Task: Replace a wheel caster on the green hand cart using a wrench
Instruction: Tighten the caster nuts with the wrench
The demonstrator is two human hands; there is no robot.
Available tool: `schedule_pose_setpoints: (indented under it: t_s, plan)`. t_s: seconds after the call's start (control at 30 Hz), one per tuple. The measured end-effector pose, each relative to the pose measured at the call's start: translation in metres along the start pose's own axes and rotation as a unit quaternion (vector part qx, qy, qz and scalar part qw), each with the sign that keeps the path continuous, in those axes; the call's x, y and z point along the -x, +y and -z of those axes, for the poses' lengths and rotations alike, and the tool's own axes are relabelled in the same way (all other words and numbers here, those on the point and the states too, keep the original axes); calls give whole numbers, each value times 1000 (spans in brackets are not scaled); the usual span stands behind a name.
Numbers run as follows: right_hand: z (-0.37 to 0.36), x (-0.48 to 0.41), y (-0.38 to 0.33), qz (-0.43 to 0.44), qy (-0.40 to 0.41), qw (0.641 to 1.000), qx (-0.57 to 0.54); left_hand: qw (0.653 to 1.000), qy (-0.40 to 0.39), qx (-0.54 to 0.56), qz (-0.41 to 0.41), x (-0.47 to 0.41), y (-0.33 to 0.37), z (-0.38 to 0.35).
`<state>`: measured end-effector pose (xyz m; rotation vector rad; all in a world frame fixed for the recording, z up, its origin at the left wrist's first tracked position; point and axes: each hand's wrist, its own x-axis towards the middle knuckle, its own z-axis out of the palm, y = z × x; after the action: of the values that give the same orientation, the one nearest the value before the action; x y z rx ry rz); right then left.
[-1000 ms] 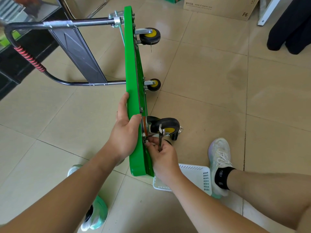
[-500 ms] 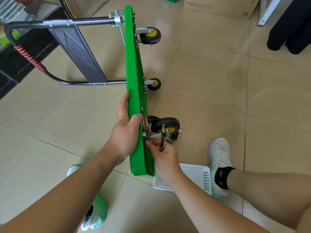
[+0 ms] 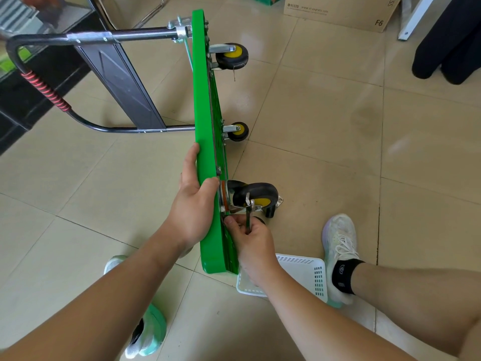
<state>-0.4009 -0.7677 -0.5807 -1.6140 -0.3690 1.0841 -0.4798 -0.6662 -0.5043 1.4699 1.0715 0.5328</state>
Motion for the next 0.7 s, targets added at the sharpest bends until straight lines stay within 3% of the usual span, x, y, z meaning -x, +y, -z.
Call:
schedule_pose_setpoints:
  t_s: [0.23, 0.7]
  plan:
    - [-11, 4, 1, -1, 46, 998, -36, 1000, -1, -4, 0, 0, 0, 0]
    - [-5, 2, 2, 7, 30, 999, -24, 1000, 3, -8, 2, 0, 1, -1]
